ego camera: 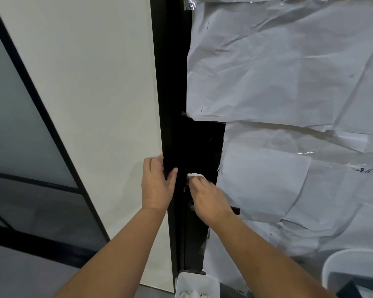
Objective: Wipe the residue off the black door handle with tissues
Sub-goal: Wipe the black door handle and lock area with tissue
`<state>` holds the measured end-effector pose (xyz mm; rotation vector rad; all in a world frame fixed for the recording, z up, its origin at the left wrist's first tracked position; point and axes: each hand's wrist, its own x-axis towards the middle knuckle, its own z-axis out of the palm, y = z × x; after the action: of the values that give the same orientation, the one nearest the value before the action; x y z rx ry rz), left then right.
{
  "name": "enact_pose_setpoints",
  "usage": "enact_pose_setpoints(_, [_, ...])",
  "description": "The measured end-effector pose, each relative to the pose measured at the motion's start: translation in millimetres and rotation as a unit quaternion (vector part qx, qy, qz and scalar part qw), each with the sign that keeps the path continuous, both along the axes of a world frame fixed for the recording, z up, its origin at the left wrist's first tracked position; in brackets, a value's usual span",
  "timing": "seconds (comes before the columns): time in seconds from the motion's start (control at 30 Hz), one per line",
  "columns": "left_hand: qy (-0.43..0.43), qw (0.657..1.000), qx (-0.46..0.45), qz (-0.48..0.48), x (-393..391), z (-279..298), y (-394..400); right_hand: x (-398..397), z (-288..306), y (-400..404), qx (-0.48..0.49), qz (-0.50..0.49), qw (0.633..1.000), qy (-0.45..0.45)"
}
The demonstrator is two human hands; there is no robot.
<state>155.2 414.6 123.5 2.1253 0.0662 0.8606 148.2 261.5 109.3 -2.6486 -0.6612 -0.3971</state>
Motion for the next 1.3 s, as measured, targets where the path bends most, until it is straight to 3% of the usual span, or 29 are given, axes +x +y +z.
enact_pose_setpoints(0.1, [0.006, 1.000, -0.002, 0.003, 0, -1, 0, 3, 8, 3, 0.023, -0.025, 0.999, -0.012])
enact_pose_setpoints(0.27, [0.005, 1.000, -0.010, 0.008, 1, -2, -2, 14, 37, -5, -0.064, -0.054, 0.983, -0.162])
enact_pose_setpoints(0.33, [0.006, 1.000, -0.008, 0.012, 1, -2, -2, 11, 31, -7, -0.075, -0.051, 0.987, -0.135])
enact_pose_setpoints(0.43, [0.009, 1.000, -0.008, 0.013, 0, -2, -2, 4, 3, -9, -0.064, -0.046, 0.997, -0.013])
enact_pose_setpoints(0.5, [0.012, 1.000, -0.010, 0.012, 0, -1, -2, -1, -1, -10, -0.053, -0.054, 0.997, -0.002])
enact_pose_setpoints(0.67, [0.009, 1.000, -0.026, 0.004, -3, 1, -4, 3, 53, -7, 0.030, -0.084, 0.978, -0.191])
enact_pose_setpoints(0.73, [0.011, 0.999, -0.032, 0.004, -4, 3, -5, 9, 67, -9, 0.044, -0.099, 0.972, -0.210])
enact_pose_setpoints(0.87, [0.011, 1.000, -0.027, 0.007, -4, 2, -5, 10, 51, -11, -0.030, -0.064, 0.983, -0.169])
enact_pose_setpoints(0.93, [0.012, 1.000, -0.019, 0.011, -3, 1, -4, 5, 21, -11, -0.058, -0.046, 0.993, -0.093])
enact_pose_setpoints(1.03, [0.013, 1.000, -0.012, 0.009, -3, 1, -3, -2, -9, -8, -0.022, -0.041, 0.999, 0.006])
enact_pose_setpoints(1.2, [0.016, 1.000, -0.019, 0.006, -3, 1, -3, 3, 9, -6, -0.018, -0.044, 0.997, -0.053])
enact_pose_setpoints(1.3, [0.018, 1.000, -0.024, 0.005, -3, 2, -3, 3, 4, -3, -0.048, -0.022, 0.998, -0.022])
